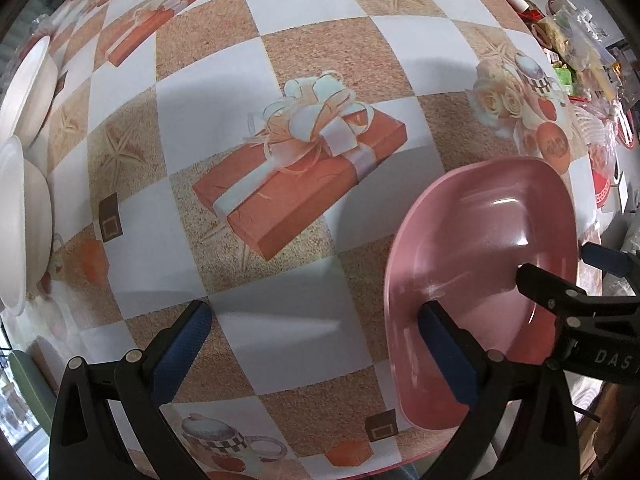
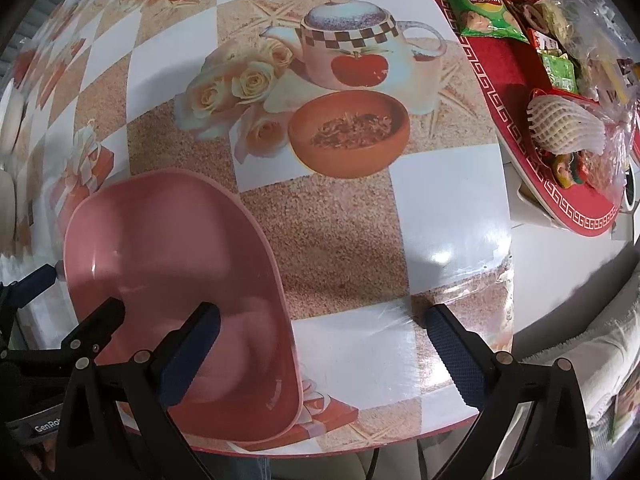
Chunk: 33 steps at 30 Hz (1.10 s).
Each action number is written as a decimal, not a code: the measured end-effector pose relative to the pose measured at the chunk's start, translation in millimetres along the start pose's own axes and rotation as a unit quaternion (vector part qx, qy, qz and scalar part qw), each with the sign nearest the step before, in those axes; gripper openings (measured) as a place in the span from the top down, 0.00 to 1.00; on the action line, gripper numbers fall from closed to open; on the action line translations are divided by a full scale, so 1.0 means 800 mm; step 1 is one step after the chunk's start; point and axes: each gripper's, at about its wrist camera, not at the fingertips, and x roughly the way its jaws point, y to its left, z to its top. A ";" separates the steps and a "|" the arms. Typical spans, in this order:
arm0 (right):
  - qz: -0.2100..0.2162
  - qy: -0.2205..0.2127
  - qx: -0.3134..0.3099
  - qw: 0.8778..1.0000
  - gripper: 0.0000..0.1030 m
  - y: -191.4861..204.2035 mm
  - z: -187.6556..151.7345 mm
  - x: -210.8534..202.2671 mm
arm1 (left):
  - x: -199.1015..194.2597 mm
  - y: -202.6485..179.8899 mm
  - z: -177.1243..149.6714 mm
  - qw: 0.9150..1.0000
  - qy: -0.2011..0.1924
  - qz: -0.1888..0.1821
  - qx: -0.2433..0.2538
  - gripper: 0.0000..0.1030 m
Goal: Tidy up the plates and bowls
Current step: 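Close both tools on the pink square plate's rim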
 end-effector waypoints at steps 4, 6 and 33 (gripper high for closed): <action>0.000 0.002 0.004 1.000 0.00 -0.001 0.000 0.001 | 0.002 -0.003 0.009 1.000 0.011 0.000 0.000 0.00; 0.000 0.004 0.006 1.000 0.00 -0.003 0.001 0.001 | 0.002 -0.002 0.009 1.000 0.012 -0.001 0.000 0.00; 0.029 0.003 0.018 0.999 0.71 0.047 -0.022 -0.016 | -0.023 -0.039 0.012 0.996 0.011 -0.036 0.079 0.81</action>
